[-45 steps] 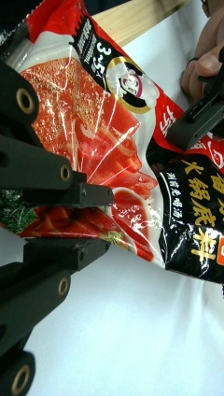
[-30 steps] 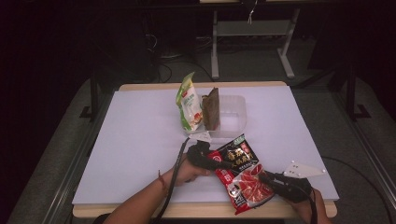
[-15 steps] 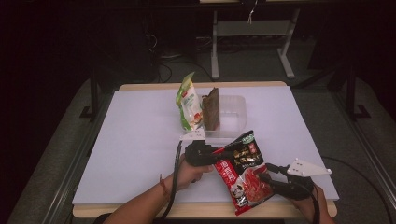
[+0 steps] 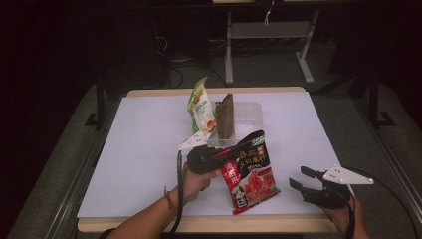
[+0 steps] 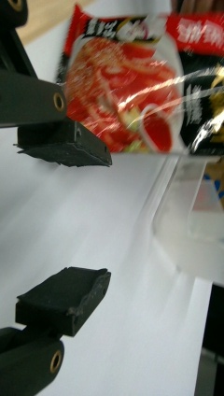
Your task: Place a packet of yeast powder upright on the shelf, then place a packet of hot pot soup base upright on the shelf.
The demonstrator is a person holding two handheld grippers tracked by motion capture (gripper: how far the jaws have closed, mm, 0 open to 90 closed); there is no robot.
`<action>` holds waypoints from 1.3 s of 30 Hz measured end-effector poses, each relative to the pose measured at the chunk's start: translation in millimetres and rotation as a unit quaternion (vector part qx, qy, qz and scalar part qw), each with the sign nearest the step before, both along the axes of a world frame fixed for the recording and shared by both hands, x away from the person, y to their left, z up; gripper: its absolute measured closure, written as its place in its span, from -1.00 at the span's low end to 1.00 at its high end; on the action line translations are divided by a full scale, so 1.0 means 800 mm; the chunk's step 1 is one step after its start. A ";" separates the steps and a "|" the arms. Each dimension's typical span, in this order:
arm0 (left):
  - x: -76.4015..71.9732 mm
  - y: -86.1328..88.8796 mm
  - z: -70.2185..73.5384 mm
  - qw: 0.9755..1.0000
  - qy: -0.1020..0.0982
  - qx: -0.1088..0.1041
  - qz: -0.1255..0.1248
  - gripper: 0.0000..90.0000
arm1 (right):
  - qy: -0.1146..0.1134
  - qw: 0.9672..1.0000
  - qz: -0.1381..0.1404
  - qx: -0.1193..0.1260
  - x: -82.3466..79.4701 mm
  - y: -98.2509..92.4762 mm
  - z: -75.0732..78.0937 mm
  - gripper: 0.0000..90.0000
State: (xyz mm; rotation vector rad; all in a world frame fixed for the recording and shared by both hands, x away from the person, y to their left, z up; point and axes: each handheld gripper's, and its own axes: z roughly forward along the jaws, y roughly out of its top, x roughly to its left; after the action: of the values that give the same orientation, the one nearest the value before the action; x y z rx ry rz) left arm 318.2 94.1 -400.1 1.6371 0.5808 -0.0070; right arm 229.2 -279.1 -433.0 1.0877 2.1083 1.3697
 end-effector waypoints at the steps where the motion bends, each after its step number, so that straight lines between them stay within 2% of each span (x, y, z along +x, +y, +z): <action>1: -0.001 0.002 0.002 1.000 -0.004 -0.001 0.004 0.74 | 0.001 1.000 -0.004 0.000 0.000 -0.001 -0.001 -0.18; 11: -0.005 0.013 0.013 0.999 -0.030 -0.003 0.039 0.74 | 0.006 1.000 -0.011 -0.002 0.002 -0.001 -0.004 -0.18; 15: -0.006 0.016 0.019 0.998 -0.040 -0.009 0.047 0.74 | 0.006 1.000 -0.010 -0.004 0.003 0.000 -0.004 -0.18; 22: -0.008 0.018 0.024 0.997 -0.053 -0.003 0.060 0.74 | 0.009 1.000 -0.011 -0.010 0.002 0.000 -0.007 -0.19; 26: -0.011 0.015 0.031 0.996 -0.068 0.001 0.066 0.74 | 0.006 1.000 -0.008 -0.015 -0.003 -0.002 -0.007 -0.19; 29: -0.013 0.015 0.037 0.995 -0.077 0.002 0.067 0.74 | 0.004 1.000 -0.009 -0.008 -0.003 -0.001 -0.006 -0.20; 35: -0.016 0.012 0.052 0.991 -0.104 0.007 0.079 0.73 | -0.003 1.000 0.003 -0.007 -0.006 0.003 -0.005 -0.24; 39: -0.014 0.011 0.062 0.990 -0.109 0.016 0.088 0.73 | -0.007 1.000 0.017 -0.012 -0.006 0.006 -0.004 -0.27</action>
State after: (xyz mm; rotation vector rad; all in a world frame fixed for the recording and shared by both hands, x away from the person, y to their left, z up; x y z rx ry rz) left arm 307.2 102.5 -350.4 1.5874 0.5569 0.3094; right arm 224.1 -274.1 -435.8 1.0333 2.1368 1.3602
